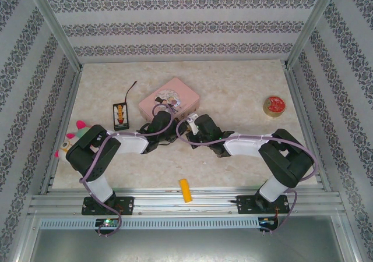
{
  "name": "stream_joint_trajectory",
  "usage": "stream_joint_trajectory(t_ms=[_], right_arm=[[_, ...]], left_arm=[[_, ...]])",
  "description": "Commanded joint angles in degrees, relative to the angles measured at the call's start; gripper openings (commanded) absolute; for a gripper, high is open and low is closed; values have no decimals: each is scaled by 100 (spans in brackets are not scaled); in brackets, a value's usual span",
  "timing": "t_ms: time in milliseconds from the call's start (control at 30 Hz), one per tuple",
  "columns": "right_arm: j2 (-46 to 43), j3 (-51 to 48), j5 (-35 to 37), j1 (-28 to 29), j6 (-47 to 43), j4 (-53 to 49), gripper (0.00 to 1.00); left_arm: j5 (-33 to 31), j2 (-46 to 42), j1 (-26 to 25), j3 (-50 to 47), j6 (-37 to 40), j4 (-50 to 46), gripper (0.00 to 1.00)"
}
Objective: Unlock a padlock with a key
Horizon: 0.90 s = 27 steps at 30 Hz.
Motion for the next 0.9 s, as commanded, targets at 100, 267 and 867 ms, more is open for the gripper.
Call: stream_joint_trajectory(t_ms=[100,267,867], right_arm=[[-144,-5,-639,-395,467,385,6],[-147,-23,-1325,-716,762,589,5],[5,-184,-2991,-1519,1902,1230,0]], left_arm=[[664,73,-187,-123,-144,354,0],[512,-3,-191,-183,-168,334,0],[94,-370,-191,-334,-12,-213,0]])
